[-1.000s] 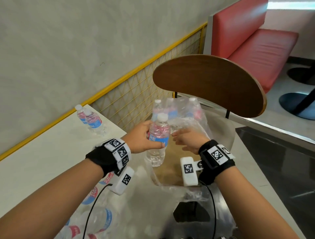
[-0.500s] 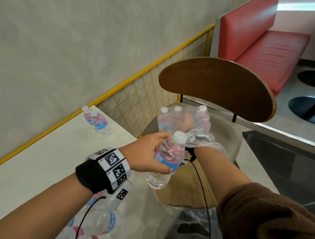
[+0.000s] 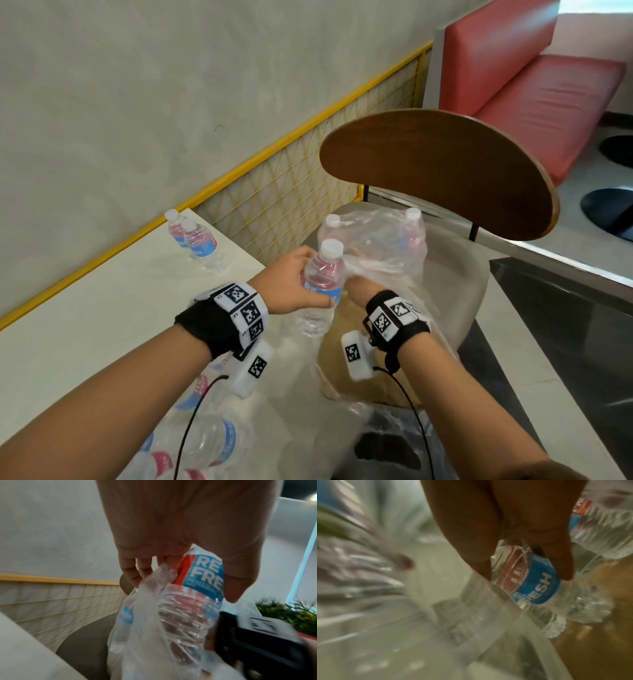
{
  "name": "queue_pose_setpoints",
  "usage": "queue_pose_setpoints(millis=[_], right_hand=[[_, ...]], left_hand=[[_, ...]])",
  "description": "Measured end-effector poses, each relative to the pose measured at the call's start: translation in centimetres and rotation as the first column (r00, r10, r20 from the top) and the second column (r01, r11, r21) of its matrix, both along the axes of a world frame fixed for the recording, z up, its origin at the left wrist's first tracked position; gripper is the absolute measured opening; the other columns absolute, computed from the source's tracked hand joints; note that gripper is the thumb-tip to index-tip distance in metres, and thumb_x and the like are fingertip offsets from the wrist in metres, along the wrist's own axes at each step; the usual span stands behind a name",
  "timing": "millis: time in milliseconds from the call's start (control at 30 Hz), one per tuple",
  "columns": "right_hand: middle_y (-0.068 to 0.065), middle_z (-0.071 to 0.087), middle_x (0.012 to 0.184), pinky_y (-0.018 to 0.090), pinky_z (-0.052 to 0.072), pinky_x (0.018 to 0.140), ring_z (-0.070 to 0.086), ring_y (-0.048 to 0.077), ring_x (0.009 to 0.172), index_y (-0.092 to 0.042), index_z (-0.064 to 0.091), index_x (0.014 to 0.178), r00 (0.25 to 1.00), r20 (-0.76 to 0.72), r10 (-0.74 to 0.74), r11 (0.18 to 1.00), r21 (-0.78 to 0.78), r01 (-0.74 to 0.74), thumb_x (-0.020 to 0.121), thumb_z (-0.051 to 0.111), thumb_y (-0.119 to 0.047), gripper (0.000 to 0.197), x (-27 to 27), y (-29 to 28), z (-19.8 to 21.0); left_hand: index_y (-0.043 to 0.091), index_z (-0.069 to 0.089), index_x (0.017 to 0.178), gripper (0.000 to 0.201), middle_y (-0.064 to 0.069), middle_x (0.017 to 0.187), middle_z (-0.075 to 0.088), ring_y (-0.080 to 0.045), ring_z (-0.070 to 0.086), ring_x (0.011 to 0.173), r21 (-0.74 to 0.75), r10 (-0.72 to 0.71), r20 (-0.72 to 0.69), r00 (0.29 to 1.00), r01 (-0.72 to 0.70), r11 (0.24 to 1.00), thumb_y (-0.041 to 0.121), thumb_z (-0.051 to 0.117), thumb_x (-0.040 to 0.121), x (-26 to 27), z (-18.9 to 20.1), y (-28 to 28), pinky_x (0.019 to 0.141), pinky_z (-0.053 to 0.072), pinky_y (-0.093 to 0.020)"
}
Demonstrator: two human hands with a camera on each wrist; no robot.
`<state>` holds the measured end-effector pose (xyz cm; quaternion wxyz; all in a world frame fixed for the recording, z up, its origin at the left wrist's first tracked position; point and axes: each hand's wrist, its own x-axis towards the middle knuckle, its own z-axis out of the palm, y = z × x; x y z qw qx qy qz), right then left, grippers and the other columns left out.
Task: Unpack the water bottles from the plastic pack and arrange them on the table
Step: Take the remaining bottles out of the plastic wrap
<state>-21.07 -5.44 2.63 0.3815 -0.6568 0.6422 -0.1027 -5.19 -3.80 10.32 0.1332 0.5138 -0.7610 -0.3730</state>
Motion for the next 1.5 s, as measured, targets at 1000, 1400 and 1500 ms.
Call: queue_pose_setpoints(millis=[1000,1400,1500], right_hand=[[-0.006,0.059,0.115,0.022,0.042,0.1,0.053,0.006,0.111,-0.013,0.063,0.107,0.463,0.363,0.808,0.551,-0.191,-0.812,0.084,0.071,-0.016,0.025,6.4,9.2,11.5],[-0.003,0.057,0.125,0.028,0.038,0.096,0.049,0.017,0.115,-0.022,0.059,0.118,0.617,0.195,0.762,0.621,0.05,-0.782,0.079,0.075,-0.027,0.043,12.1,9.3,2.1],[-0.003,0.048,0.137,0.031,0.037,0.105,0.046,0.017,0.122,-0.023,0.047,0.134,0.641,0.161,0.75,0.643,0.048,-0.764,0.078,0.075,-0.031,0.063,10.8,9.0,2.4]], left_hand=[[0.001,0.065,0.101,0.029,-0.007,0.088,0.062,-0.015,0.054,0.078,0.197,0.054,0.229,0.972,-0.1,0.975,0.018,0.073,0.079,5.0,0.4,0.4,0.07,0.042,-0.022],[0.038,0.057,0.085,0.028,0.022,0.084,0.061,0.007,0.055,0.08,0.245,0.024,0.161,0.987,-0.064,0.967,0.023,0.079,0.074,5.6,1.6,1.3,0.067,0.038,-0.005],[0.033,0.058,0.1,0.039,0.012,0.105,0.062,0.0,0.057,0.096,0.22,0.03,0.089,0.996,-0.049,0.974,0.02,0.081,0.072,6.1,1.7,1.9,0.08,0.039,-0.004]])
